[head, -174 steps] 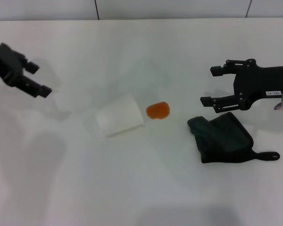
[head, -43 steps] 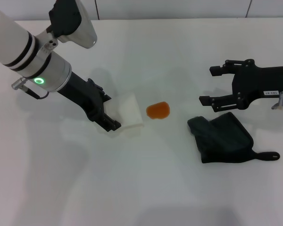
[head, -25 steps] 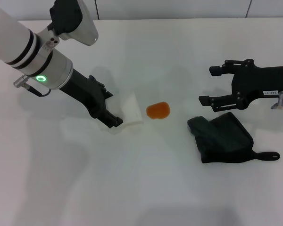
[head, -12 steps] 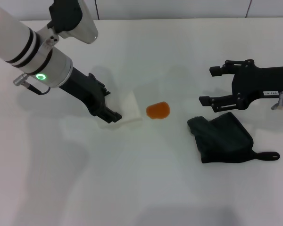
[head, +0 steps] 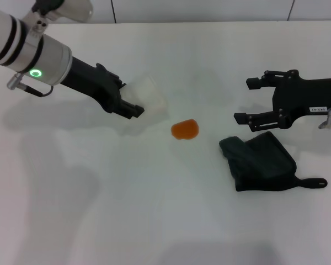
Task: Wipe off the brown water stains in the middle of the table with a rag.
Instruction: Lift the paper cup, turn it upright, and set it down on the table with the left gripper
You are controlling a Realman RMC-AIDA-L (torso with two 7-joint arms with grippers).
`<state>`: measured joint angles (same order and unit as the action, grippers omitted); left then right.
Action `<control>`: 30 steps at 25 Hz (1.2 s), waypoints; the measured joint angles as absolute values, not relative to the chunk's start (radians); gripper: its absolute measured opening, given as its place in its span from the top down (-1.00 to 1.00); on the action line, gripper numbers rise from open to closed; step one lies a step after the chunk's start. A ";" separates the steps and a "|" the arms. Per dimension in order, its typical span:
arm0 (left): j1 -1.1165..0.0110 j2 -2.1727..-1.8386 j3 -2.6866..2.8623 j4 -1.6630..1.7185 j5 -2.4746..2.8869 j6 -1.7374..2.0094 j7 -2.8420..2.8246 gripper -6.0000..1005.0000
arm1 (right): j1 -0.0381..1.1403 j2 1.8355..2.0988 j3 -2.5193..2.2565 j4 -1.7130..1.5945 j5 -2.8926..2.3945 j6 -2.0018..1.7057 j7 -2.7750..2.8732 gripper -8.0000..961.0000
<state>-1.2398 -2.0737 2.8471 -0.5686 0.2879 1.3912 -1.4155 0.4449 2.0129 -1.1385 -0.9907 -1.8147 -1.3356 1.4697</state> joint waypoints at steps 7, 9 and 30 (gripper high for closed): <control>-1.164 -2.074 2.847 -0.598 0.113 1.431 -1.369 -0.29 | 0.445 2.013 -1.137 -0.991 -1.815 -1.335 1.470 -0.81; -1.126 -2.073 2.847 -0.596 0.040 1.444 -1.345 -0.29 | 0.445 2.013 -1.137 -0.991 -1.815 -1.334 1.469 -0.81; -0.799 -2.078 2.847 -0.438 -0.436 1.439 -0.978 -0.29 | 0.448 2.014 -1.140 -0.991 -1.815 -1.333 1.470 -0.81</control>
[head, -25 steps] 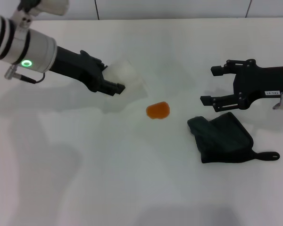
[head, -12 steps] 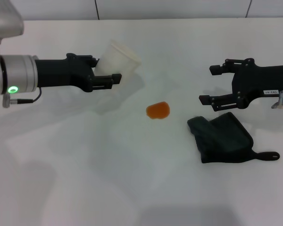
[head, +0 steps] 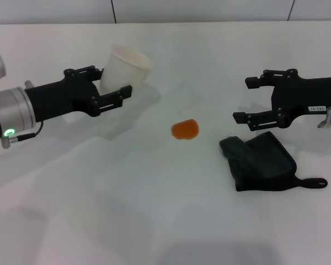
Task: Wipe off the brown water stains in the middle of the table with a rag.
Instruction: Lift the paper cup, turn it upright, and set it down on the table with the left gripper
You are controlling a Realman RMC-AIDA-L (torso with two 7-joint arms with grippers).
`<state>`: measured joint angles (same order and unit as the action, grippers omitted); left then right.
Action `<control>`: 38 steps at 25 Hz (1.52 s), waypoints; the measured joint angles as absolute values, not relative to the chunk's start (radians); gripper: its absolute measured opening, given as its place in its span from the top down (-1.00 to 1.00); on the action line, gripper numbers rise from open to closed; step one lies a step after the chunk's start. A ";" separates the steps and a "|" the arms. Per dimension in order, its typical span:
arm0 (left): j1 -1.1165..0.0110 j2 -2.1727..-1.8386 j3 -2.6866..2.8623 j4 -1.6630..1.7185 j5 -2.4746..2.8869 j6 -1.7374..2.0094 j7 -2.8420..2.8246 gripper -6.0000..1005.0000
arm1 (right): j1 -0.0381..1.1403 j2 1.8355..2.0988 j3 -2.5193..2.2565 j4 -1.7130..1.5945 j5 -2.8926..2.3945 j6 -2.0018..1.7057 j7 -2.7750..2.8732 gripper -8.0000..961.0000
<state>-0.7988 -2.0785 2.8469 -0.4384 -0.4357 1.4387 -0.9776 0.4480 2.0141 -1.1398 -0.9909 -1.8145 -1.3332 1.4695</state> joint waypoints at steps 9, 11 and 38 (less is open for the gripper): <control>-0.722 -2.079 2.845 -0.358 -0.543 1.393 -0.883 -0.29 | 0.445 2.014 -1.140 -0.993 -1.804 -1.339 1.469 -0.81; -0.715 -2.079 2.845 -0.330 -0.552 1.377 -0.876 -0.29 | 0.445 2.014 -1.140 -0.993 -1.804 -1.339 1.469 -0.81; -0.679 -2.078 2.846 -0.265 -0.519 1.240 -0.819 -0.29 | 0.445 2.014 -1.135 -0.994 -1.802 -1.337 1.470 -0.81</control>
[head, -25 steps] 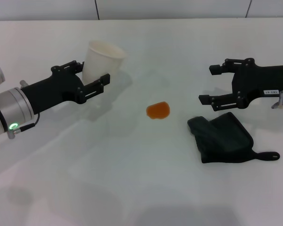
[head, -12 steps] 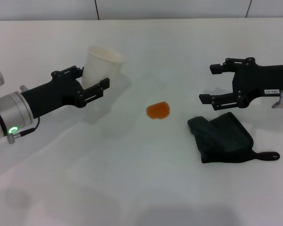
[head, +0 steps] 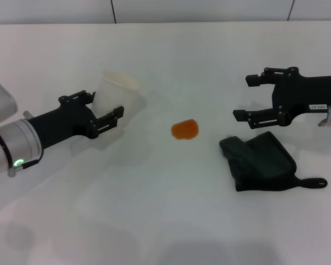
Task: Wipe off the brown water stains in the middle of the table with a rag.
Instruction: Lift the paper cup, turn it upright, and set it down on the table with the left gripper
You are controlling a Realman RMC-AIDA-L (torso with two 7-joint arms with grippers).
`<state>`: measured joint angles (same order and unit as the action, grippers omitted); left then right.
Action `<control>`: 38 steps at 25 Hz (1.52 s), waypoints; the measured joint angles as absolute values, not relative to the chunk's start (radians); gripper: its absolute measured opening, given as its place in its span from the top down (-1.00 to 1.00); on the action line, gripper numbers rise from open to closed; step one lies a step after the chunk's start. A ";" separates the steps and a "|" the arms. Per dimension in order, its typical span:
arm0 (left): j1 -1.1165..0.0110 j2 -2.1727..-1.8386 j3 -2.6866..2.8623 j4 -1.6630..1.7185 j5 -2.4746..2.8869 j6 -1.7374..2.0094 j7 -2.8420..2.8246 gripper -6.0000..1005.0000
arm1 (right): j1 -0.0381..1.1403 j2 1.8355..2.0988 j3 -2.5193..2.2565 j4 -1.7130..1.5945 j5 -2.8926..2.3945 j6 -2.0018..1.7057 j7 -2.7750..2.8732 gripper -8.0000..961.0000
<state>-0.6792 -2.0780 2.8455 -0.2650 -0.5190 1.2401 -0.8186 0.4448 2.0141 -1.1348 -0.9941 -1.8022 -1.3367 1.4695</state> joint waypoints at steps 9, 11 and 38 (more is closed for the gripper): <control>-0.681 -2.079 2.846 -0.203 -0.519 1.174 -0.729 -0.29 | 0.445 2.014 -1.133 -0.994 -1.802 -1.336 1.470 -0.81; -0.683 -2.079 2.846 -0.202 -0.520 1.174 -0.723 -0.29 | 0.445 2.014 -1.134 -0.994 -1.802 -1.337 1.470 -0.81; -0.682 -2.082 2.844 -0.148 -0.540 1.111 -0.597 -0.29 | 0.443 2.014 -1.135 -0.994 -1.790 -1.336 1.470 -0.81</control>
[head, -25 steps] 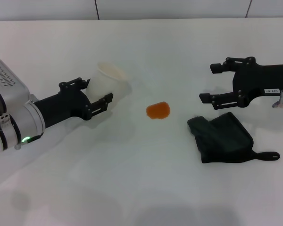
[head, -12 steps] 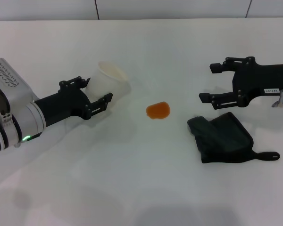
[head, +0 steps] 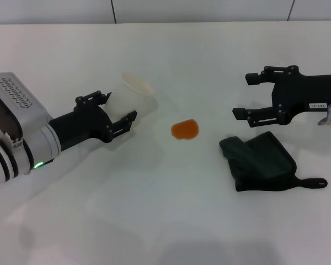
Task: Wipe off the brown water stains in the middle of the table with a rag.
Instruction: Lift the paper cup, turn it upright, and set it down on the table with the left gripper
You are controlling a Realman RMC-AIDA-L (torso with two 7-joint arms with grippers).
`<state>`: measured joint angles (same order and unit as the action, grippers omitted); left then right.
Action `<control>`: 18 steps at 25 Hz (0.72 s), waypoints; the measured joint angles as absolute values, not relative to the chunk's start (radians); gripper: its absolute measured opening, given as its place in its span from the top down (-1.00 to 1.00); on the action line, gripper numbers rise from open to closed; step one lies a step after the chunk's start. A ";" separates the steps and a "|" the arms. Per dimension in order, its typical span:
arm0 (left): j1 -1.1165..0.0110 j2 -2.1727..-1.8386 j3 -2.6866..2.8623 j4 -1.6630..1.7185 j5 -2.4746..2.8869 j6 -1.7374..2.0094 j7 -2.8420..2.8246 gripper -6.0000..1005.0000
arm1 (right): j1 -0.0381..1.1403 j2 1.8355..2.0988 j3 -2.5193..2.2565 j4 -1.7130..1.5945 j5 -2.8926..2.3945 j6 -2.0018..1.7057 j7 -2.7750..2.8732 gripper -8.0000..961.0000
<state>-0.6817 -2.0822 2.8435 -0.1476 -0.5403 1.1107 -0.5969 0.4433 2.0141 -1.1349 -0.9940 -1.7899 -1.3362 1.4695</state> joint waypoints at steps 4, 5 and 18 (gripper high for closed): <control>-0.670 -2.083 2.844 -0.143 -0.552 1.110 -0.596 -0.29 | 0.443 2.014 -1.133 -0.994 -1.790 -1.338 1.470 -0.81; -0.666 -2.083 2.844 -0.141 -0.555 1.110 -0.596 -0.29 | 0.443 2.014 -1.133 -0.994 -1.790 -1.338 1.470 -0.81; -0.643 -2.083 2.844 -0.135 -0.556 1.118 -0.595 -0.29 | 0.440 2.014 -1.136 -0.994 -1.790 -1.341 1.470 -0.81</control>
